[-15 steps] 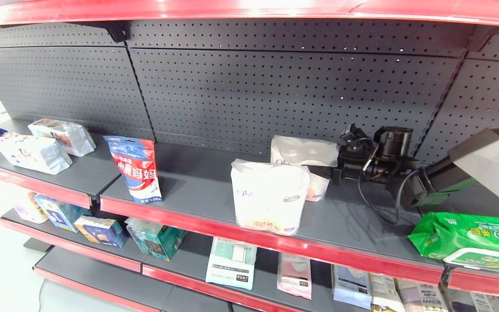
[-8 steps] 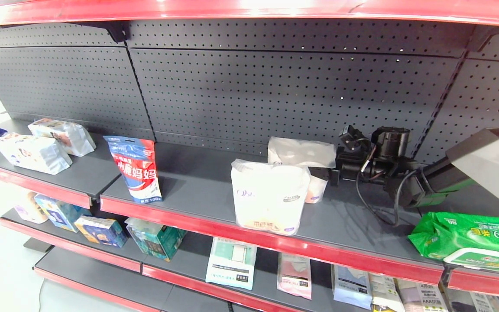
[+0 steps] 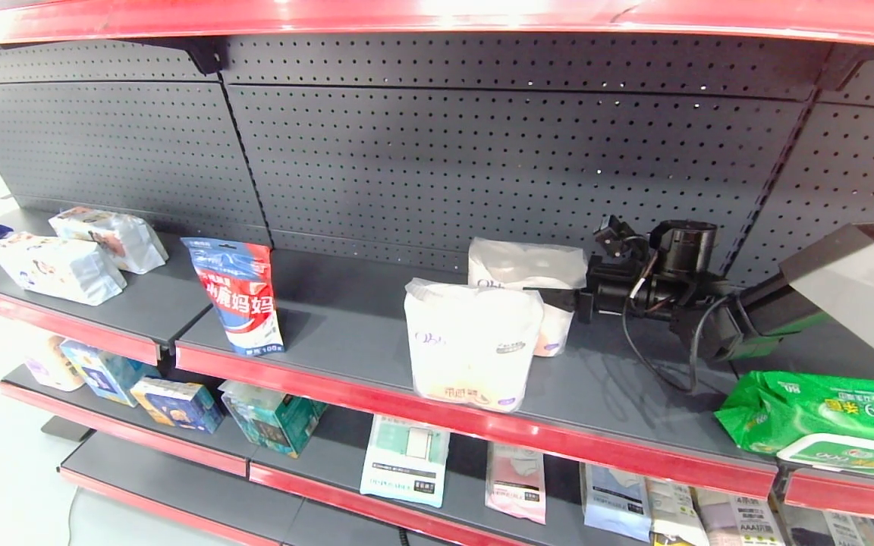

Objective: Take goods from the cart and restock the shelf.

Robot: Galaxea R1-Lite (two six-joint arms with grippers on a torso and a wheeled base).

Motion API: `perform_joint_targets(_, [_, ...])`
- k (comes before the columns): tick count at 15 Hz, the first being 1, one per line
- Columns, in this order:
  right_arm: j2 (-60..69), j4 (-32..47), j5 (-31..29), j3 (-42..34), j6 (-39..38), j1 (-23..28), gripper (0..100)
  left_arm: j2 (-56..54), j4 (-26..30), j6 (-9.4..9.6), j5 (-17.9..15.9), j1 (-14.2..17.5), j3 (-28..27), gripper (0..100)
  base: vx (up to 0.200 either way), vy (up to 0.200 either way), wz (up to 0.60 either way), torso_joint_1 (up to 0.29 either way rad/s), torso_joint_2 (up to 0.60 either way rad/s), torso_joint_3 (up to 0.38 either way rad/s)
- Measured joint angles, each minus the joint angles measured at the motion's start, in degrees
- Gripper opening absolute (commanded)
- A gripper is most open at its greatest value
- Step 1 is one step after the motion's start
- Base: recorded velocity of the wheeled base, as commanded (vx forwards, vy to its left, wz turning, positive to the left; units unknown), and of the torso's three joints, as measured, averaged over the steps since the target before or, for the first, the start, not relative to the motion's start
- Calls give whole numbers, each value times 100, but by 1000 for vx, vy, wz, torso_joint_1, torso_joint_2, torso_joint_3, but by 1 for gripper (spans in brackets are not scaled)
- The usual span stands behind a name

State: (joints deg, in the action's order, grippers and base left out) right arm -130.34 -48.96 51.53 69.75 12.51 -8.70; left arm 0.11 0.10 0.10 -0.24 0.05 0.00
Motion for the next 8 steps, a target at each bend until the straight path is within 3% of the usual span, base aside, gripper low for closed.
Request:
perform_joint_targets(3, [0,-1,-29,-18,18,-5,0,0,0,0,-2,0,0,100,0,0,0,0,0,0])
perform_joint_targets(4, [0,-4,-24,-35,38,-6,100,0,0,0,-2,0,0,100,0,0,0,0,0,0])
perform_joint_targets(8, [35,2,-32,-83,44,-11,100,0,0,-2,-2,0,0,100,0,0,0,0,0,0])
